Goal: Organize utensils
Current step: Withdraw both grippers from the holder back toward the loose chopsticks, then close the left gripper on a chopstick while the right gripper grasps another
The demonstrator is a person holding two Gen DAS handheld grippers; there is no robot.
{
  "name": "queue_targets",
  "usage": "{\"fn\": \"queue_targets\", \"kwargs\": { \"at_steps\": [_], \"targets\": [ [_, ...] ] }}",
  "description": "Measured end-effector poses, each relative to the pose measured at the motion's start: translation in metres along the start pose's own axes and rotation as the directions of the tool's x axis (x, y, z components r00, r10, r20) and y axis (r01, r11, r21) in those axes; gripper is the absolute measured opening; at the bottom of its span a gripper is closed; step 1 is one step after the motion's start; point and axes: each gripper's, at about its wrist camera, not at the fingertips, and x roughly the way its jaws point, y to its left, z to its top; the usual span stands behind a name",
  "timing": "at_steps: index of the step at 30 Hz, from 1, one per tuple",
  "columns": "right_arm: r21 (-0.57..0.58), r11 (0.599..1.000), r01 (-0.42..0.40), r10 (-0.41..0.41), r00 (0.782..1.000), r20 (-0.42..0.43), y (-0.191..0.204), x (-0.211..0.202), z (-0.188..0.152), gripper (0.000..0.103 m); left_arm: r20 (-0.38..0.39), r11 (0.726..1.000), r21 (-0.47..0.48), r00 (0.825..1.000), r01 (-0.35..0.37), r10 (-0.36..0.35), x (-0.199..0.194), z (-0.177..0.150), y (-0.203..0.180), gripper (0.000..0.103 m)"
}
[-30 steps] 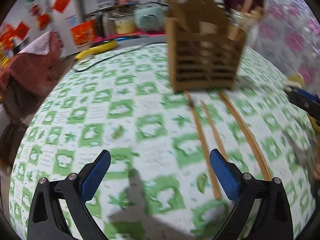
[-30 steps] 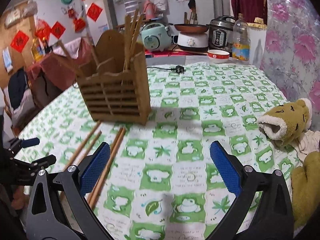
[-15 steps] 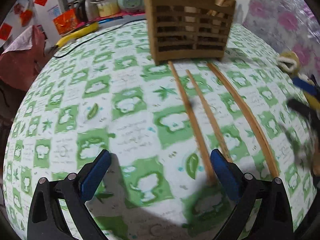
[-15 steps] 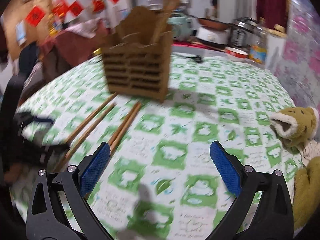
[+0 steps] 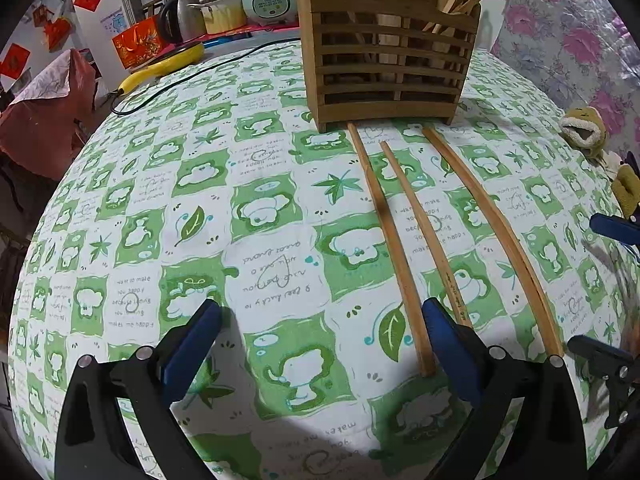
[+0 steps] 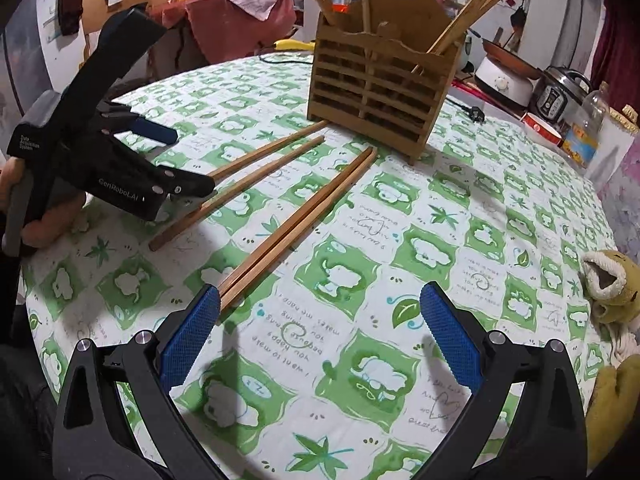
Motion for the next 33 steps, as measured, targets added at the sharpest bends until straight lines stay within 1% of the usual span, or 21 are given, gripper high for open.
{"fn": "queue_targets", "kwargs": {
  "at_steps": [4, 6, 8, 9, 11, 12, 15, 17, 20, 23, 24, 26, 30, 32, 33],
  "targets": [
    [-0.048, 0.999, -0.007, 0.006, 0.999, -0.033, 0.009, 0.007, 0.001, 0.097, 0.000, 1.000, 0.000, 1.000, 0.000, 0.000, 0.000, 0.000, 0.000, 0.099],
    [-0.042, 0.999, -0.008, 0.006, 0.999, -0.037, 0.007, 0.007, 0.001, 0.096, 0.000, 1.000, 0.000, 1.000, 0.000, 0.000, 0.000, 0.000, 0.000, 0.099],
    [-0.009, 1.000, -0.004, 0.003, 0.999, -0.047, -0.002, 0.006, -0.002, 0.096, 0.000, 1.000, 0.000, 1.000, 0.000, 0.000, 0.000, 0.000, 0.000, 0.099],
    [0.028, 1.000, -0.002, 0.003, 0.999, -0.053, -0.012, 0.004, -0.006, 0.096, 0.000, 1.000, 0.000, 1.000, 0.000, 0.000, 0.000, 0.000, 0.000, 0.099],
    [0.066, 0.997, 0.049, -0.044, 0.996, -0.077, -0.025, 0.005, -0.011, 0.096, 0.000, 1.000, -0.001, 1.000, 0.000, 0.000, 0.000, 0.000, 0.000, 0.099],
    [0.104, 0.992, 0.064, -0.055, 0.995, -0.086, -0.035, 0.004, -0.015, 0.096, 0.000, 1.000, 0.000, 1.000, 0.000, 0.000, 0.000, 0.000, 0.000, 0.099],
    [0.170, 0.984, 0.055, -0.047, 0.998, -0.050, -0.049, -0.005, -0.019, 0.096, 0.000, 1.000, -0.001, 1.000, -0.001, 0.001, 0.000, -0.001, -0.001, 0.099],
    [0.151, 0.988, 0.042, -0.039, 0.999, -0.026, -0.045, -0.009, -0.018, 0.096, 0.000, 1.000, -0.001, 1.000, 0.000, 0.000, 0.000, 0.000, 0.000, 0.099],
    [0.089, 0.996, 0.012, -0.014, 1.000, 0.022, -0.025, -0.016, -0.015, 0.096, 0.000, 1.000, -0.002, 1.000, 0.000, 0.000, 0.000, 0.000, 0.000, 0.099],
    [0.056, 0.998, -0.010, 0.007, 0.999, 0.042, -0.013, -0.017, -0.009, 0.095, 0.000, 1.000, -0.002, 1.000, -0.001, 0.001, 0.000, -0.001, 0.000, 0.099],
    [0.045, 0.999, -0.024, 0.022, 0.999, 0.035, -0.008, -0.015, -0.007, 0.094, 0.000, 1.000, -0.002, 1.000, 0.000, 0.000, 0.000, -0.001, 0.000, 0.099],
    [0.022, 0.999, -0.028, 0.027, 1.000, 0.003, -0.001, -0.008, -0.004, 0.089, 0.000, 1.000, -0.002, 1.000, 0.000, 0.000, 0.000, -0.001, 0.000, 0.099],
    [-0.008, 0.998, -0.064, 0.064, 0.996, -0.059, 0.010, 0.004, -0.002, 0.089, 0.000, 1.000, -0.002, 1.000, 0.000, 0.000, 0.001, -0.001, 0.000, 0.099],
    [-0.028, 0.998, -0.061, 0.059, 0.996, -0.067, 0.016, 0.007, -0.001, 0.088, 0.000, 1.000, -0.002, 1.000, 0.000, 0.000, 0.001, -0.001, 0.000, 0.099],
    [-0.032, 0.999, -0.042, 0.040, 0.997, -0.062, 0.016, 0.007, 0.000, 0.088, 0.000, 1.000, -0.002, 1.000, 0.000, 0.000, 0.001, -0.001, 0.000, 0.099]
  ]
}}
